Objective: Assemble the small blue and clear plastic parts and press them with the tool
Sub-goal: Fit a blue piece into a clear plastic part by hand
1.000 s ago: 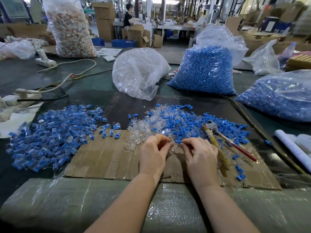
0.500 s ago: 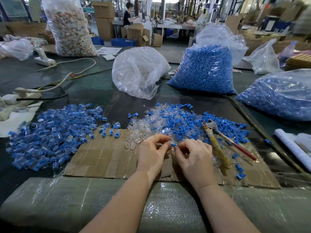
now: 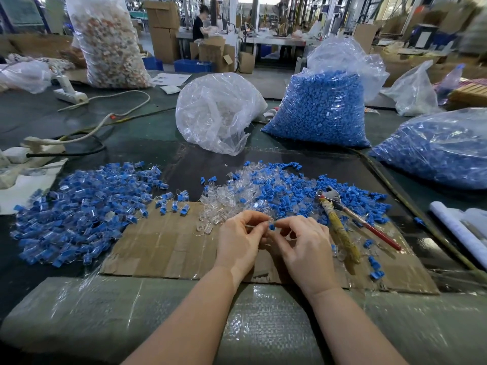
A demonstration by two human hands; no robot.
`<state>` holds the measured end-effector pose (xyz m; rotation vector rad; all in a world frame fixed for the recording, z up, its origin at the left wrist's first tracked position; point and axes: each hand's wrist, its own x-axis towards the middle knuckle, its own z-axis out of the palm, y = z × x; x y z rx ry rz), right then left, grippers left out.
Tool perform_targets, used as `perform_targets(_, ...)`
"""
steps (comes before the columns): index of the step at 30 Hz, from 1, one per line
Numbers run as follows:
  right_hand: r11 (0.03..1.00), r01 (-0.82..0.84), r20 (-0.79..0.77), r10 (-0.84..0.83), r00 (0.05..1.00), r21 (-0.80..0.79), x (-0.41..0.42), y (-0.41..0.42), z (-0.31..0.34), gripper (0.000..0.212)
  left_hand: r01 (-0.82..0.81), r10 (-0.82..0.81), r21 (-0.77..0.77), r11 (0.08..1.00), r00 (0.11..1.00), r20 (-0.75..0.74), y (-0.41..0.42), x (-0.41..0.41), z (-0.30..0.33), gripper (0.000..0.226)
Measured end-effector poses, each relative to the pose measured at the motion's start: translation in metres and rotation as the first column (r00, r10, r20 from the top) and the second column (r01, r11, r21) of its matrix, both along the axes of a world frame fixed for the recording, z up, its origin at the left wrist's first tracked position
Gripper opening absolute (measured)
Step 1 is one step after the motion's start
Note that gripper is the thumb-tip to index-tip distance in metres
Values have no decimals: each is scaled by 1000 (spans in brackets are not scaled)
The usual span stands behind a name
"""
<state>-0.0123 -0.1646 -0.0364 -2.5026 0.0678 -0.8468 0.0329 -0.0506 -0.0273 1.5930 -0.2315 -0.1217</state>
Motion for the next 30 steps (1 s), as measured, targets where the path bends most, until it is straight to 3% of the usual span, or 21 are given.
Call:
perform_targets(6, 995, -95, -16, 96, 995, 43, -1, 0, 4, 20, 7, -7, 7, 1000, 1000, -12, 1, 0, 0, 22)
perform_targets(24, 996, -92, -21, 92, 996, 2, 0, -2, 5, 19, 3, -7, 86, 996, 999, 39, 2, 3, -1, 15)
perform_targets(27, 999, -24, -4, 23, 1000, -22, 0, -7, 10, 24, 10, -10, 28, 1000, 1000, -19, 1, 4, 1, 12)
perform_targets(30, 985, 167, -37, -168, 985, -36, 0, -21, 19, 33, 2, -7, -56, 998, 997, -83, 1, 6, 1, 15)
